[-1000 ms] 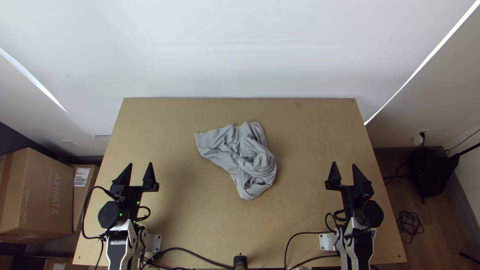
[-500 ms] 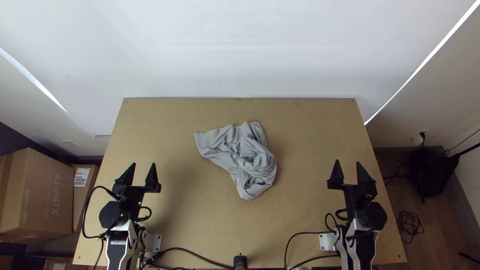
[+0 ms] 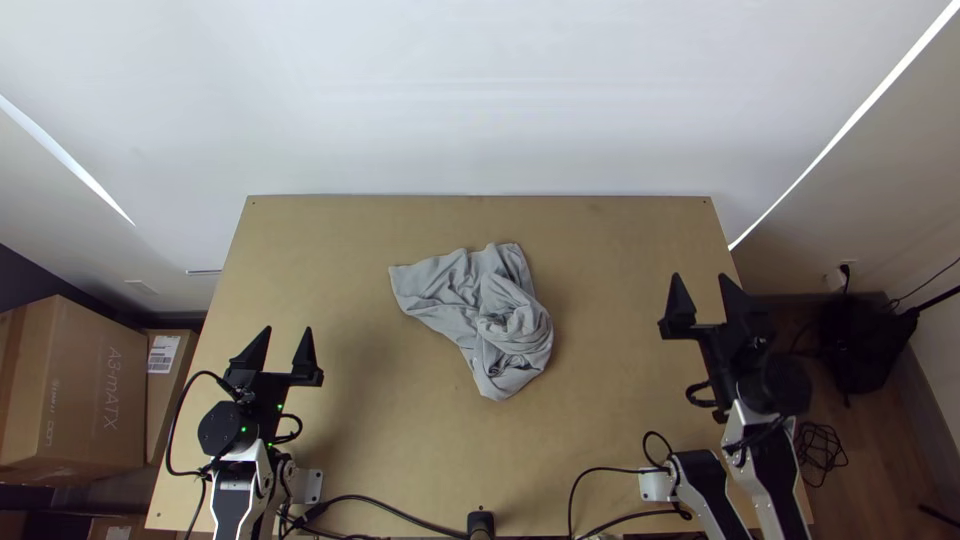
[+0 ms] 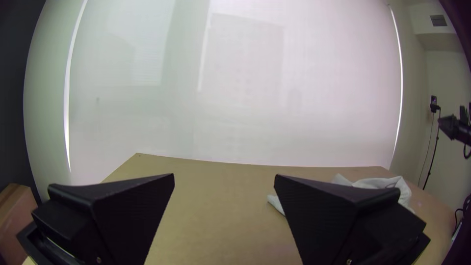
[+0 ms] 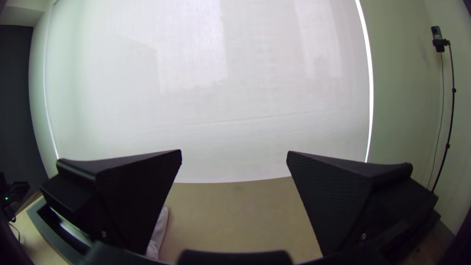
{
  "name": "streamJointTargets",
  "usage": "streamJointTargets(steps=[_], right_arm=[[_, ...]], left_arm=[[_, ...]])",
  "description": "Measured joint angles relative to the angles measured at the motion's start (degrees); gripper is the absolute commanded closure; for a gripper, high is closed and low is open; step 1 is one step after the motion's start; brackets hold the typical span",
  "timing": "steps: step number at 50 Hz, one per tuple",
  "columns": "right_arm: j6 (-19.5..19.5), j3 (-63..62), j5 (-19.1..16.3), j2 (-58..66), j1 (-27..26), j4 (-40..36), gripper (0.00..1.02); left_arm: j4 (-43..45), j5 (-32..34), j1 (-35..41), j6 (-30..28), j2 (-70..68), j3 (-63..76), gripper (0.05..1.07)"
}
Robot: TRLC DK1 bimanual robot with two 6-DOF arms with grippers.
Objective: Fold the t-shirt
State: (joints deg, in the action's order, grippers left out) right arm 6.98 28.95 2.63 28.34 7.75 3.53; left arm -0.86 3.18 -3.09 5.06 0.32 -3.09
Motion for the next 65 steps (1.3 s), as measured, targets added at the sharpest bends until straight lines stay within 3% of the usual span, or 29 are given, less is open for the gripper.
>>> streamJointTargets(steps=[9,21,38,53,65], right_arm=[[-0.4,10.4,5.4,10.8,8.2,-1.4,0.04],[-0.4,21.2,6.0,18.8,14.7,-2.9,0.04],[0.4,32.1,7.3,28.1,29.3,-7.1,0.04],[12.2,44.4,7.4,40.7,36.9,-25.4,0.04],[21.9,48.2,3.9,47.2,38.0,-39.5,0.04]], left_arm=[[-2.3,0.2,0.0,-2.4,0.4,-1.3,0.10],[-4.2,0.4,0.0,-4.0,14.0,-11.7,0.10],[-10.9,0.4,0.0,-2.8,34.8,-33.6,0.10],[-22.6,0.4,3.6,2.9,53.3,-51.1,0.10],[-26.6,0.4,8.7,7.9,58.1,-54.4,0.10]])
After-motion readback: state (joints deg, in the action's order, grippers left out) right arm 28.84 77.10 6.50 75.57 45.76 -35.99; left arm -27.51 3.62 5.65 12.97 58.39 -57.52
